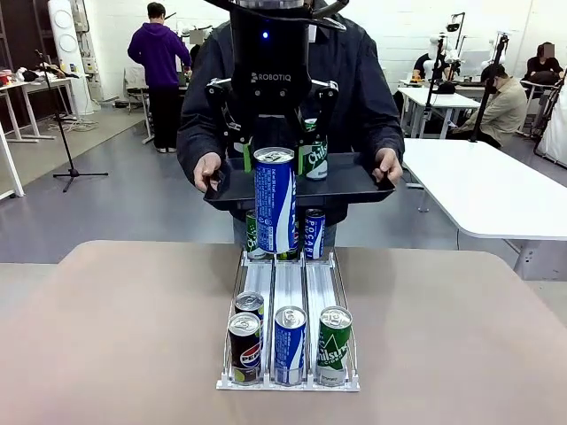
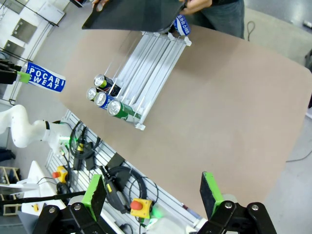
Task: Retrieve and hand over the desired beverage to the person.
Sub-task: Place the picked can on the Handle tray extended by the person.
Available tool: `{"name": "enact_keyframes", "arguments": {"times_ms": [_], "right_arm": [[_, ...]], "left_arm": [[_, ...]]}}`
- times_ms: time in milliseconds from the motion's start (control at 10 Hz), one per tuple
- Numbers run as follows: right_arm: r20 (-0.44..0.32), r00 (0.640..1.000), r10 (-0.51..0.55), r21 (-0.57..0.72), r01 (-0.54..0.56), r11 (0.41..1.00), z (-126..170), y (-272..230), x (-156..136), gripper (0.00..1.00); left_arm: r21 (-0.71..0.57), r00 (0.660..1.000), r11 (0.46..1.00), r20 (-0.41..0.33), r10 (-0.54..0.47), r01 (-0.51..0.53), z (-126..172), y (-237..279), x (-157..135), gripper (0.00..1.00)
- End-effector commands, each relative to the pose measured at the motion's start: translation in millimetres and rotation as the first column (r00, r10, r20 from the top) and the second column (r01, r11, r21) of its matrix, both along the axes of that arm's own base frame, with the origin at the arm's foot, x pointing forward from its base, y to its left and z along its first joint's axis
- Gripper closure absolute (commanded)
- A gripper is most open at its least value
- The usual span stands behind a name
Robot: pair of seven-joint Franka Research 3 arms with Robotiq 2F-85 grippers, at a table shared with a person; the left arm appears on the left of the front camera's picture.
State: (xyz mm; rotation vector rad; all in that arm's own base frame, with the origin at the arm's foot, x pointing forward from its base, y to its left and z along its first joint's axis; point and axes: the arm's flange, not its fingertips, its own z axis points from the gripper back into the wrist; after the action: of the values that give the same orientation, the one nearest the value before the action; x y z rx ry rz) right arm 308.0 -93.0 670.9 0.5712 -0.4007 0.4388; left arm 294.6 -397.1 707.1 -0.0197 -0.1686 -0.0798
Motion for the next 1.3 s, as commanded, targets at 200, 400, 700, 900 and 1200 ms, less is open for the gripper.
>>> {"name": "enact_keyframes", "arguments": {"times_ms": [200, 400, 700, 900, 1200], "right_arm": [[0.006, 1.0, 0.019, 0.016, -0.019, 1.0, 0.3, -1.9, 1.3, 0.0], [0.006, 1.0, 0.019, 0.016, -0.019, 1.0, 0.3, -1.9, 1.3, 0.0], [0.006, 1.0, 0.019, 0.016, -0.019, 1.0, 0.3, -1.9, 1.3, 0.0], [0.006, 1.0, 0.019, 0.016, -0.019, 1.0, 0.3, -1.9, 1.3, 0.0], [0.006, 1.0, 0.019, 0.016, -0.019, 1.0, 0.3, -1.9, 1.3, 0.0]], "left_arm": [[-0.005, 1.0, 1.0, 0.014, 0.006, -0.006, 0.4, 3.9, -4.3, 0.76], [-0.005, 1.0, 1.0, 0.014, 0.006, -0.006, 0.4, 3.9, -4.3, 0.76], [0.0, 1.0, 1.0, 0.0, 0.0, 0.0, 0.0, 0.0, 0.0, 0.42], [-0.008, 0.999, 1.0, 0.032, 0.024, -0.024, 22.3, 16.6, 46.2, 0.42], [-0.045, 0.996, 0.995, 0.004, 0.089, -0.089, 48.8, 45.5, 126.9, 0.42]]}}
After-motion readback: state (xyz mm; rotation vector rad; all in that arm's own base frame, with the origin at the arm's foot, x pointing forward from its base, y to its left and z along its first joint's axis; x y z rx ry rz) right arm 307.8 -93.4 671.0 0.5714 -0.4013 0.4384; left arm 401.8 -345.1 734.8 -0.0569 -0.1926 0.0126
